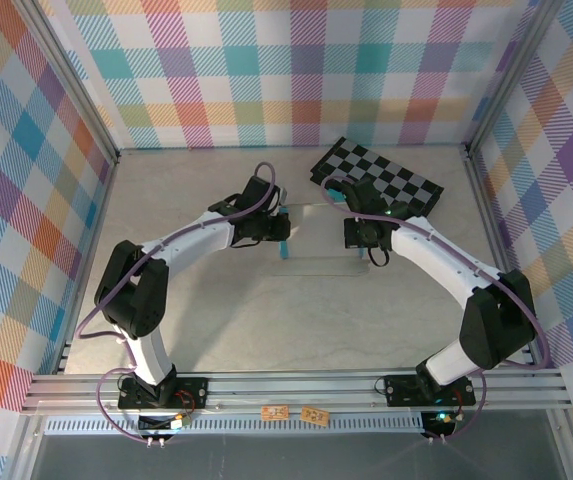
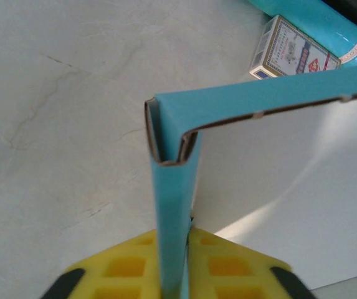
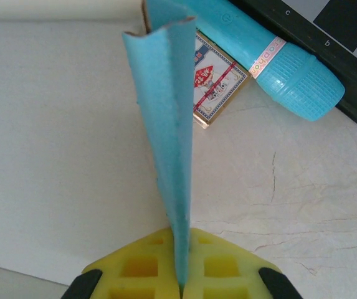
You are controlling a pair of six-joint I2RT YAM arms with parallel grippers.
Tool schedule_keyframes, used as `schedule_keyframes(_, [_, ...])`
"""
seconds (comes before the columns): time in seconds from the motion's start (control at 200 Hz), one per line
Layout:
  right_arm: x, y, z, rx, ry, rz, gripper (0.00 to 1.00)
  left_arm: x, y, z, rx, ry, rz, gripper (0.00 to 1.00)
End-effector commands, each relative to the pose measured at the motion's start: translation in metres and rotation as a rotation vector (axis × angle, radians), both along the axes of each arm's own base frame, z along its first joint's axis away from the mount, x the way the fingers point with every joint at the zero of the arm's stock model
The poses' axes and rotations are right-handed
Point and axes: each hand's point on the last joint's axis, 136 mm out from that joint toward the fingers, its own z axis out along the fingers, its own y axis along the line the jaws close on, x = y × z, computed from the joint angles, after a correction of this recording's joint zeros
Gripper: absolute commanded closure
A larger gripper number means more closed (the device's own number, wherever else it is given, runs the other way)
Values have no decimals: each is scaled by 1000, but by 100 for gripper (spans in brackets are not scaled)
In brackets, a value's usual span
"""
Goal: Fold the paper box
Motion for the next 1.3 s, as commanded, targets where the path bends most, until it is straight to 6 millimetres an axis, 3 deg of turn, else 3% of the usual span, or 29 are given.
schedule_keyframes(0.0, [-1,6,14,36,-22,-5,100,5,7,-8,15,-9,16,92])
schedule_keyframes(0.09, [-1,6,13,41,-20,-11,100,2,9,-12,21,-3,16,91])
schedule_keyframes(0.165, [-1,8,12,46,-18,-12,100,0,9,-18,24,9,7,80])
schedule_keyframes(0.48, [-6,7,4,50,6,-26,100,-7,8,-39,20,54,-7,81])
schedule_keyframes(0.585, [-6,8,1,55,13,-30,100,-11,8,-46,24,79,-10,75])
schedule_keyframes(0.93, [-16,12,-39,53,129,-46,100,-34,19,-85,95,197,-5,95])
schedule_keyframes(1.035, [-18,10,-50,32,163,-60,100,-45,29,-100,164,233,-6,97])
schedule_keyframes(1.295, [-17,11,-58,0,177,-48,100,-67,47,-128,371,302,-2,100])
